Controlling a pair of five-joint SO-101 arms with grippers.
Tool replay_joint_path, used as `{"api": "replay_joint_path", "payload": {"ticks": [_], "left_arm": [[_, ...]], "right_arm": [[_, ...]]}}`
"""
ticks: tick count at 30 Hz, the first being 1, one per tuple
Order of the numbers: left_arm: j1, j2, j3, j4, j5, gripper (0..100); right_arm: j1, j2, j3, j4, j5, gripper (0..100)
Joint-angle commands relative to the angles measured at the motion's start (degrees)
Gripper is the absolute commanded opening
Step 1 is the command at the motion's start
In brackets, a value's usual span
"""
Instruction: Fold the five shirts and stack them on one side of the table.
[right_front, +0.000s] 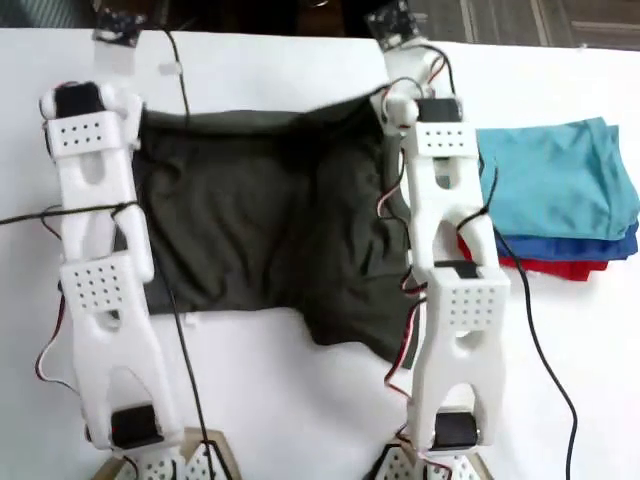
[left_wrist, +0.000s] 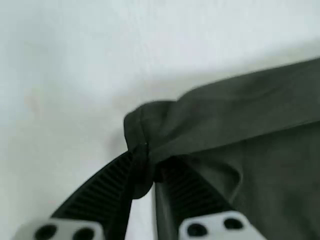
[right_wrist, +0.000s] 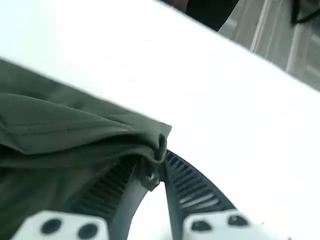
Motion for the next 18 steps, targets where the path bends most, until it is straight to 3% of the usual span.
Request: {"api": "replay_joint_path", "payload": {"ticks": [1,5,10,15,18], "left_arm": [[-0.5,-0.2,-2.7,0.4,-0.6,3],[-0.4,-2.1,-2.7,3.4,-0.9,3],[0.8,-3.8,-2.7,12.9,-6.1,3],[0.5,-5.4,-4.4,20.5,-6.3,3],[-0.2,-8.3,-3.6,20.8,-6.2,3]], "right_arm": [[-0.7,-0.4,-2.9,0.7,0.2,2.0],[-0.1,-3.4,-2.9,1.6,0.2,2.0],[-0.5,-8.2,-2.8,11.9,0.2,2.0],[-0.2,-12.1,-2.8,19.5,0.2,2.1],[-0.1,-14.2,-2.8,22.6,0.2,2.1]]}}
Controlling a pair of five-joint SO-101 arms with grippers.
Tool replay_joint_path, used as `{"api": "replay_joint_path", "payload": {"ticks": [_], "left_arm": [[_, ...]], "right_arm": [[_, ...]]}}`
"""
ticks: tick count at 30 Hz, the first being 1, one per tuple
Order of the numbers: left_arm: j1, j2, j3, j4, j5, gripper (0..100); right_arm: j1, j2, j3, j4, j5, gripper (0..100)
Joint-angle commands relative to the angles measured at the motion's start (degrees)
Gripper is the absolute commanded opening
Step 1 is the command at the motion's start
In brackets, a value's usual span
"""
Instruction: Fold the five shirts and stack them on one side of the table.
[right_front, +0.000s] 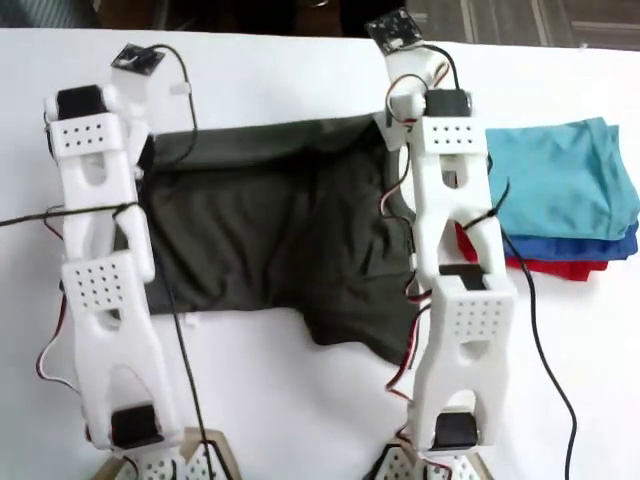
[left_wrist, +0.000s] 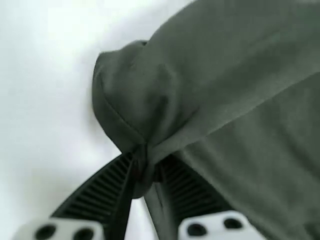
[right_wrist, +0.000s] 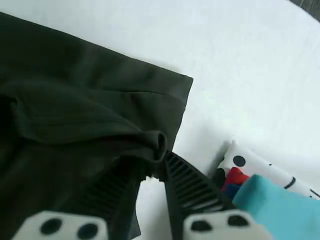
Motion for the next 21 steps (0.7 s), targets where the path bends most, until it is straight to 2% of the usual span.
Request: {"api": "replay_joint_path", "payload": {"ticks": [1,4,15,18,21], "left_arm": [[-0.4,-8.6,-1.0,1.4,-0.1,3],[-0.4,-14.8,5.0,1.5,-0.1,3],[-0.7,-42.6,42.0,1.1,-0.4,3],[-0.8,-47.8,50.1,1.1,-0.4,3],[-0.8,-51.7,56.3,1.1,-0.5,3]], "right_arm": [[-0.1,-6.9,-2.7,3.7,0.2,2.1],[-0.5,-9.2,-2.7,6.8,0.2,2.1],[-0.7,-19.4,-2.2,24.2,0.2,2.1],[-0.6,-21.2,-2.2,29.5,-1.9,2.1],[0.1,-24.0,1.1,30.1,-2.5,2.1]]}}
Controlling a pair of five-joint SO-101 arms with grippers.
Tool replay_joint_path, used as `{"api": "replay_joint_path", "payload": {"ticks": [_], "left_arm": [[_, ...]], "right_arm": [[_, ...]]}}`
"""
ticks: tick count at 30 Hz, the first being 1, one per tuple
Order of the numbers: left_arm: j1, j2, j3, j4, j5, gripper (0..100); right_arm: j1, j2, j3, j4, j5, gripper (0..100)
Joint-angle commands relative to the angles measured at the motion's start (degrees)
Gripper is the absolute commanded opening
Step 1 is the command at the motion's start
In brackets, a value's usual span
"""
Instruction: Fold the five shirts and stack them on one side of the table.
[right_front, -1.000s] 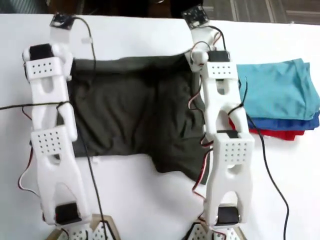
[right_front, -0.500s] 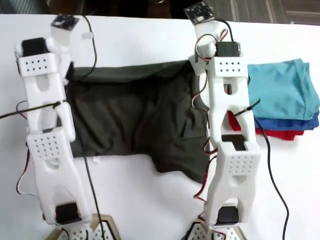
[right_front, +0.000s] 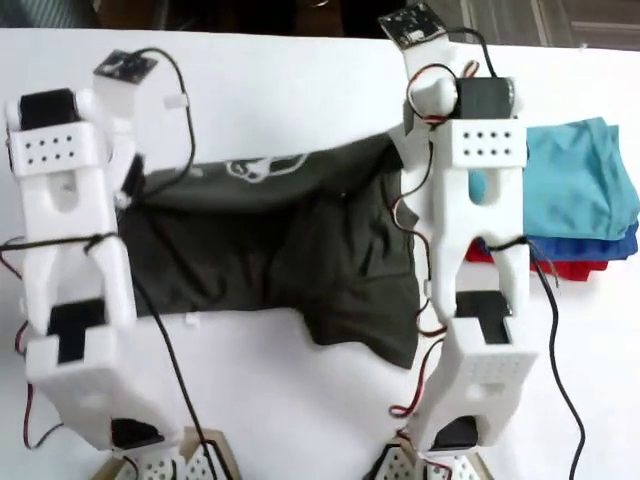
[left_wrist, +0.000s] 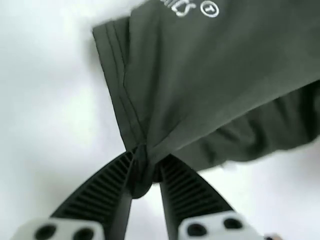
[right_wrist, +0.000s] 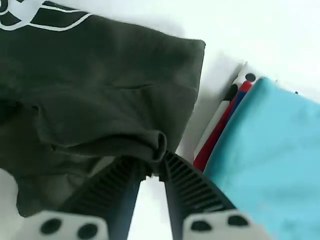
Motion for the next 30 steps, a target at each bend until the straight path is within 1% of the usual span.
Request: {"api": "replay_joint_path", "payload": {"ticks": [1,5,11,15,18,26,30], "left_arm": [[-0.7,-7.3,6.1,0.7,-0.8,3],[-2.1,-11.0,12.9,-1.3,-3.2,3],[-6.7,-15.4,21.8,-3.3,-7.6,3],[-7.7,-18.5,26.0,-3.3,-9.3,3],[-7.6,-20.2,30.3,-4.0,-9.4,3],[-7.5,-20.4,48.0,-19.1,-9.7,3],[-7.7,-20.4,53.8,-24.2,-12.0,3]], "right_arm": [[0.0,-7.1,3.5,1.7,-0.7,2.1],[-1.8,-15.5,19.1,0.2,-0.7,2.2],[-1.9,-37.1,49.0,-12.5,-0.7,2.1],[-1.3,-48.7,63.8,-18.2,-0.3,2.1],[-0.7,-53.2,70.2,-19.6,1.4,2.1],[4.4,-54.1,84.0,-27.6,3.1,2.1],[4.4,-54.5,89.1,-29.4,3.1,2.1]]}}
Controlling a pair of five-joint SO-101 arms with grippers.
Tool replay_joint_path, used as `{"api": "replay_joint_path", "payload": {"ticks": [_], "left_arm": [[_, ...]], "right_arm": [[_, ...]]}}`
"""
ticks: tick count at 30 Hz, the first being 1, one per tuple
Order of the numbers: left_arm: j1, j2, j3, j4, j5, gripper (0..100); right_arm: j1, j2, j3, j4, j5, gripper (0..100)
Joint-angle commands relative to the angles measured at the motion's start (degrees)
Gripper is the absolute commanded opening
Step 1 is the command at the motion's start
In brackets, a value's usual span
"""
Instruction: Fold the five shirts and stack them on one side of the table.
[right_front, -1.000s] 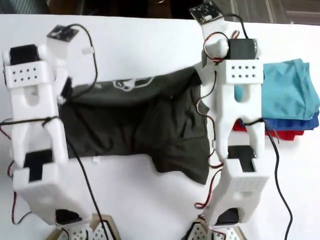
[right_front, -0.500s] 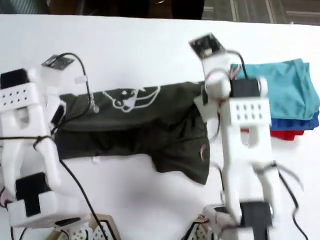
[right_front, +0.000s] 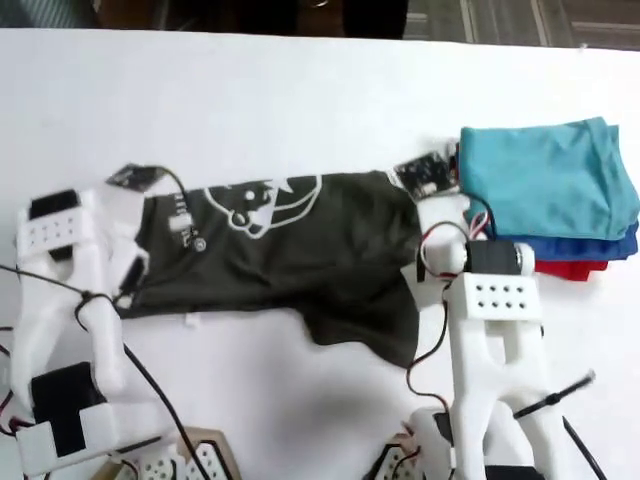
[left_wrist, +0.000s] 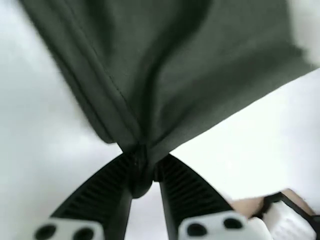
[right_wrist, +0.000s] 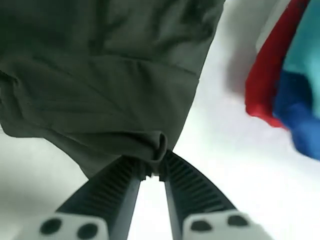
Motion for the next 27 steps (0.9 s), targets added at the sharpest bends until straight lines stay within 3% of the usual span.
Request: {"api": "replay_joint_path", "payload": {"ticks": [1,11,20,24,27], "left_arm": [[-0.6,-2.5,3.0,-4.0,-1.1,3],[-0.7,-2.4,4.1,-7.0,-1.3,3],[-0.7,-2.7,2.7,-3.0,-1.4,3],[-0.8,-2.7,-2.6,2.1,-1.5,5],[-0.8,-2.7,-9.1,6.7,-1.5,12]], "right_arm": [[0.7,-2.7,2.0,-1.5,0.5,2.1],[1.0,-2.7,5.7,0.5,4.7,2.1],[0.6,-2.7,7.9,1.9,7.9,2.8],[0.7,-2.8,7.6,4.9,12.0,13.4],[0.7,-2.8,5.2,6.9,13.4,21.3]]}}
